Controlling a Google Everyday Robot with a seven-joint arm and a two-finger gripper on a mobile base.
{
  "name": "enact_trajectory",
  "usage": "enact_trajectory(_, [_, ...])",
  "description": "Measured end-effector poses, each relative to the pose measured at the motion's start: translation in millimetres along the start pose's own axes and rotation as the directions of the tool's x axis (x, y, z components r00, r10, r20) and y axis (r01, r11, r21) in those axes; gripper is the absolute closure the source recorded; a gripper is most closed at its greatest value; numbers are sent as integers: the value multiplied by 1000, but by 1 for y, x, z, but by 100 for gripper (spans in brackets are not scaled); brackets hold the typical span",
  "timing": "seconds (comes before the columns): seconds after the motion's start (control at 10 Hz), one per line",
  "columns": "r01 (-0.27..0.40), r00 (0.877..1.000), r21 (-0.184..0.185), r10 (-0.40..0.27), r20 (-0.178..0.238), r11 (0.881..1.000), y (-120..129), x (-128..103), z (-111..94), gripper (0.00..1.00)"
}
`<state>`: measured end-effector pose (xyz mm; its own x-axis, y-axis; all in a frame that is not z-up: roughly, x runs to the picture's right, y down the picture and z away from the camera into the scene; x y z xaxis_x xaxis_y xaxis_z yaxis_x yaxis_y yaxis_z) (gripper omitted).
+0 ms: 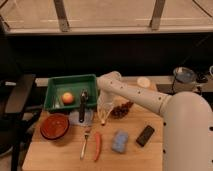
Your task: Place banana in plastic cup
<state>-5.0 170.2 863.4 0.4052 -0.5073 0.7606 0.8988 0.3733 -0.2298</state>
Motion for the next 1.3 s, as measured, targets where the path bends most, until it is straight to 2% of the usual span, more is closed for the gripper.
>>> enact_trajectory(0.1, [-9, 1000, -1, 9, 6, 1000, 2, 1, 4, 99])
enact_trajectory(0.3, [-18, 1000, -1, 18, 5, 1000, 5, 2, 5, 100])
enact_trajectory(0.5, [-18, 999, -2, 18, -27, 1000, 8, 2, -6, 100])
enact_trajectory(0.9, [3, 994, 29, 1, -112, 1000, 5, -8, -54, 100])
enact_trajectory(1.2, [12, 986, 49, -3, -166, 999, 10, -13, -82, 100])
enact_trajectory(1.3, [12, 981, 58, 0, -195, 998, 13, -14, -102, 100])
